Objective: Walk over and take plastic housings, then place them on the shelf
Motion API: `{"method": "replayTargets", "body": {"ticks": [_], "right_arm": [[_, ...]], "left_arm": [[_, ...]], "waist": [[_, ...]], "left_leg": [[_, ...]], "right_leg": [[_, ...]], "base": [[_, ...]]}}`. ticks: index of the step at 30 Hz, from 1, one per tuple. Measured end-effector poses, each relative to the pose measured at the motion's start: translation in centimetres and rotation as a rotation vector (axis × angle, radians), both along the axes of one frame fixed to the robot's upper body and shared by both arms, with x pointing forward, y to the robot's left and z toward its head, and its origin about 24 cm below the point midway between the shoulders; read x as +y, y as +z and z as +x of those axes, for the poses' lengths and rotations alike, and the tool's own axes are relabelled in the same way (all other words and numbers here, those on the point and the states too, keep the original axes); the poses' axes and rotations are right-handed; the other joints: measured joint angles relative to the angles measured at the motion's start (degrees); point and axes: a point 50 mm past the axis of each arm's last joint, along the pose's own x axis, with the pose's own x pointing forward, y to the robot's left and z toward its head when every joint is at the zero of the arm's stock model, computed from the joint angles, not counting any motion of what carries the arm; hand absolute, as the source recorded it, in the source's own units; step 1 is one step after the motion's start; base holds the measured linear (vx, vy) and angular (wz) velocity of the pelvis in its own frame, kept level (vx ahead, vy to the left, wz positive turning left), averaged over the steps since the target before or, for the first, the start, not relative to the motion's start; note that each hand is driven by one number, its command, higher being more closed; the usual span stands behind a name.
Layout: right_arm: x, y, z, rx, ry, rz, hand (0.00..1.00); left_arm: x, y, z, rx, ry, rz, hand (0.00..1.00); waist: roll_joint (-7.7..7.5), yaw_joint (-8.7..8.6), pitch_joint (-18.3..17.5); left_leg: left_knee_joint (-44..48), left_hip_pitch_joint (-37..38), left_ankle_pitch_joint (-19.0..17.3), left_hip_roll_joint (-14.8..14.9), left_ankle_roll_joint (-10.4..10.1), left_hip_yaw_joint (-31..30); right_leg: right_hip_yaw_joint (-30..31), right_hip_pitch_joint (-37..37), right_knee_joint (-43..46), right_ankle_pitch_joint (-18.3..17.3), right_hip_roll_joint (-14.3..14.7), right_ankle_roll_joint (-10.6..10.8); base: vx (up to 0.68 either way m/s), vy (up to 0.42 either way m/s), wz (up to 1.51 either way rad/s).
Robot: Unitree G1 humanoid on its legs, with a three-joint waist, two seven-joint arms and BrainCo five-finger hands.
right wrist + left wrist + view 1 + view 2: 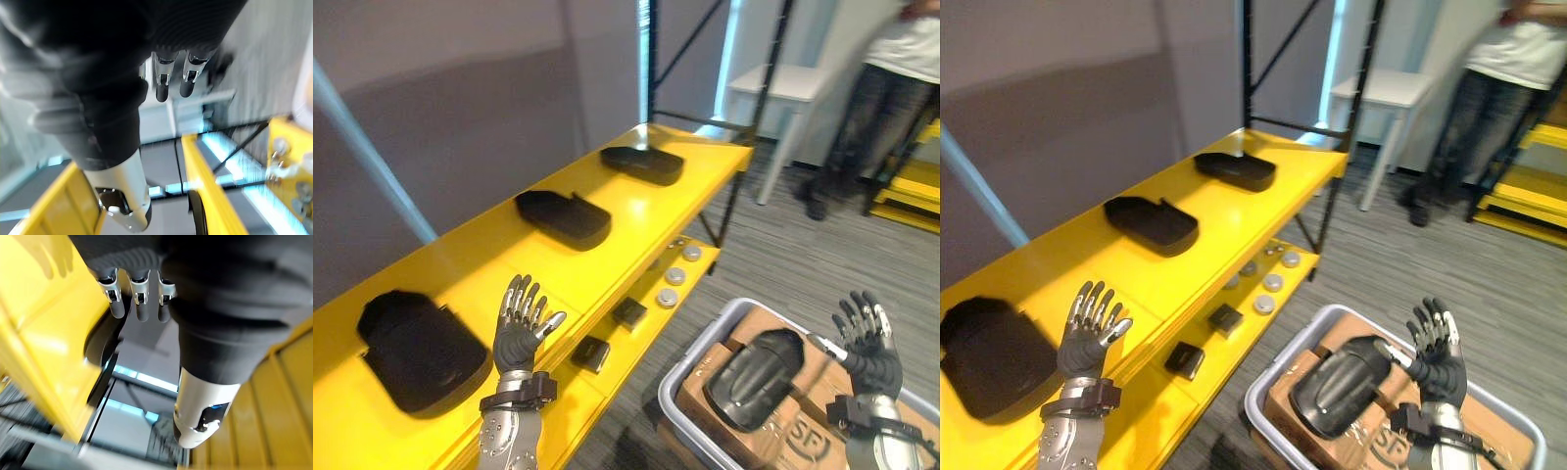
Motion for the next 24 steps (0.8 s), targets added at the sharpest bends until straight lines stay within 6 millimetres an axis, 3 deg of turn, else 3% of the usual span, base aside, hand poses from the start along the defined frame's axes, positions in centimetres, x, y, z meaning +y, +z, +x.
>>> {"method": "replayTargets", "body": {"ticks": [1,2,3,5,7,8,10,11,13,15,16,17,18,19,22,24], "right_arm": [[0.3,0.1,0.4,-0.012,0.016,0.003,0.0],[0.7,0.1,0.9,-0.019,0.036,0.006,0.0],[1.8,-0.5,1.9,-0.012,0.072,0.021,0.0],[2.8,-1.6,2.3,0.026,0.101,0.045,0.0],[4.2,-3.0,2.3,0.087,0.115,0.05,0.0],[4.5,-3.3,2.3,0.104,0.119,0.045,0.0],[4.6,-3.6,2.4,0.128,0.136,0.025,0.0],[4.5,-3.6,2.4,0.132,0.144,0.018,0.0],[4.2,-3.8,2.3,0.176,0.173,-0.013,0.0],[4.1,-4.7,1.6,0.235,0.172,-0.012,0.0],[4.0,-4.9,1.3,0.25,0.172,-0.016,0.0],[3.7,-5.1,1.1,0.267,0.171,-0.027,0.0],[3.7,-5.2,1.1,0.287,0.173,-0.038,0.0],[3.7,-5.4,1.0,0.299,0.173,-0.043,0.0],[4.0,-5.7,1.3,0.329,0.169,-0.059,0.0],[4.8,-6.8,2.0,0.379,0.182,-0.072,0.0]], "left_arm": [[0.2,0.2,0.1,-0.014,0.013,-0.007,0.0],[0.5,0.3,0.2,-0.019,0.032,-0.012,0.0],[0.8,0.0,-0.1,-0.006,0.052,-0.019,0.0],[1.0,-0.3,-0.5,0.007,0.062,-0.021,0.0],[1.2,-1.1,-1.2,0.042,0.071,-0.026,0.0],[1.3,-1.4,-1.5,0.056,0.075,-0.037,0.0],[1.1,-2.1,-2.2,0.086,0.097,-0.083,0.0],[1.0,-2.2,-2.3,0.087,0.102,-0.099,0.0],[0.7,-2.0,-2.5,0.081,0.129,-0.137,0.0],[0.9,-1.8,-2.5,0.077,0.146,-0.141,0.0],[0.9,-1.9,-2.6,0.08,0.153,-0.143,0.0],[1.0,-1.8,-2.6,0.073,0.162,-0.141,0.0],[1.1,-1.7,-2.6,0.072,0.175,-0.133,0.0],[1.1,-1.7,-2.5,0.071,0.176,-0.128,0.0],[0.9,-2.0,-1.9,0.09,0.172,-0.099,0.0],[0.9,-4.1,-1.5,0.2,0.159,-0.05,0.0]], "waist": [[-0.31,0.49,0.27],[-0.22,0.74,0.31],[0.07,1.92,0.36],[-0.03,3.36,0.29],[-1.42,4.9,-0.69],[-2.1,5.16,-1.16],[-1.53,6.36,-1.78],[-1.17,6.46,-2.0],[0.15,5.07,-2.76],[-0.13,3.88,-2.69],[-0.56,4.03,-2.77],[-0.29,4.43,-3.23],[0.14,4.33,-3.68],[0.18,4.06,-3.81],[0.58,4.14,-4.08],[0.52,4.59,-4.08]], "left_leg": [[-0.2,-0.07,0.55,0.4,0.37,1.53],[-0.27,-0.21,1.12,1.08,0.64,3.14],[0.05,-0.14,1.74,2.58,0.45,5.55],[0.83,-0.78,2.33,4.45,-0.43,7.08],[1.44,-2.74,4.45,6.54,-2.78,8.2],[1.99,-3.82,5.2,7.32,-3.64,8.4],[0.83,-4.98,8.3,10.14,-3.38,9.68],[0.14,-4.96,9.18,11.02,-2.94,9.96],[-0.78,-4.87,13.21,15.11,-1.09,10.66],[2.03,-5.31,15.73,17.35,1.19,10.19],[2.3,-5.32,14.3,16.85,-0.55,8.85],[1.57,-4.93,11.51,13.44,-4.18,5.6],[0.27,-4.58,9.76,11.25,-1.54,5.78],[-0.91,-4.08,9.59,10.81,-1.19,5.22],[-4.93,-3.33,8.97,8.96,-1.9,4.63],[-4.87,-3.09,8.74,7.41,-2.27,4.59]], "right_leg": [[-3.75,-0.62,3.4,-1.66,-0.85,-1.27],[-8.32,-1.07,9.75,-5.67,-2.45,-3.89],[-14.1,0.05,17.68,-8.91,-6.6,-5.09],[-16.8,2.1,21.71,-9.53,-11.07,-5.66],[-16.91,6.11,21.76,-9.1,-16.5,-5.63],[-15.78,7.9,18.84,-8.25,-17.05,-5.15],[-16.04,8.65,11.35,-12.99,-13.15,2.17],[-16.08,9.17,9.1,-13.62,-11.96,3.14],[-15.76,10.53,1.61,-13.82,-6.85,3.35],[-14.58,12.07,-1.0,-12.49,-4.78,1.21],[-13.68,12.19,-1.7,-12.16,-4.84,0.75],[-11.83,11.43,-2.27,-11.69,-4.78,0.21],[-10.87,10.25,-2.12,-11.23,-4.5,0.14],[-10.83,9.83,-1.96,-11.19,-4.34,0.2],[-11.09,8.16,-2.51,-9.65,-5.15,1.92],[-13.36,9.78,-5.82,-6.56,-6.63,3.05]], "base": [[-0.16,0.032,-1.03],[-0.12,-0.005,-1.03],[-0.13,-0.027,-1.05],[-0.1,-0.118,-0.72],[-0.11,-0.359,-0.47],[-0.07,-0.438,-0.45],[-0.08,-0.43,-0.7],[-0.11,-0.518,-0.97],[-0.1,-0.444,-0.77],[-0.07,-0.234,-0.5],[-0.07,-0.114,-0.81],[-0.05,-0.004,-0.89],[-0.03,0.027,-0.72],[-0.02,0.017,-0.37],[-0.05,0.081,-0.11],[-0.06,0.154,-0.01]]}}
